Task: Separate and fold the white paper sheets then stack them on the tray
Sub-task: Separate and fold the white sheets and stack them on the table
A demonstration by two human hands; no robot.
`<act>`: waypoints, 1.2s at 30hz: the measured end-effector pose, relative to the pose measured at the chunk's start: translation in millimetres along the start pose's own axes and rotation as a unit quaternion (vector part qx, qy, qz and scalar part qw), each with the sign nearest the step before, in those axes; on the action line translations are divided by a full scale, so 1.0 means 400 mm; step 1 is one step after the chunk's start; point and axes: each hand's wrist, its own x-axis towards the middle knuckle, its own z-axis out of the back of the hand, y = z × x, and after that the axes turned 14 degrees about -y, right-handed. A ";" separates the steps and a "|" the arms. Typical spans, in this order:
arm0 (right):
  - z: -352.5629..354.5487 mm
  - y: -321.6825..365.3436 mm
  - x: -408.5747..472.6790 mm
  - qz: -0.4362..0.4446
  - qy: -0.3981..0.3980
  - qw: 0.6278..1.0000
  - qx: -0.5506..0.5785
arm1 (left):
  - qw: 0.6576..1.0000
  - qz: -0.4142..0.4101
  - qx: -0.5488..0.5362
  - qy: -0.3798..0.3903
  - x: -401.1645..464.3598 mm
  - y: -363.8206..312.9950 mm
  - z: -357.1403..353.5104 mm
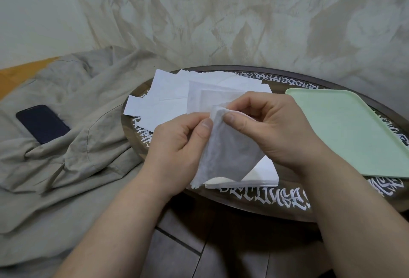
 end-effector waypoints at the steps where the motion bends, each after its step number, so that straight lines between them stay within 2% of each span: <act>1: 0.001 -0.001 0.000 -0.004 0.004 1.000 0.003 | 1.000 0.000 -0.001 0.003 0.000 0.001 0.000; 5: 0.003 -0.003 0.002 -0.028 0.010 0.999 0.021 | 1.000 -0.011 -0.002 0.015 -0.001 -0.002 -0.004; 8: 0.002 -0.005 0.006 -0.048 0.010 0.998 0.027 | 0.999 0.011 -0.020 0.022 -0.001 -0.005 -0.009; 15: -0.008 -0.002 0.012 -0.087 -0.002 0.995 0.042 | 1.000 0.009 -0.002 -0.001 0.000 0.004 -0.011; 22: -0.002 0.026 0.012 -0.130 0.030 0.986 0.105 | 0.999 -0.005 -0.025 -0.031 -0.002 -0.021 0.005; 30: -0.012 0.010 0.007 -0.106 0.025 0.993 0.054 | 1.000 -0.004 0.023 -0.016 -0.002 0.002 0.003; 36: -0.011 0.007 0.005 -0.104 0.019 0.993 0.043 | 1.000 0.011 0.006 -0.003 -0.003 0.005 0.002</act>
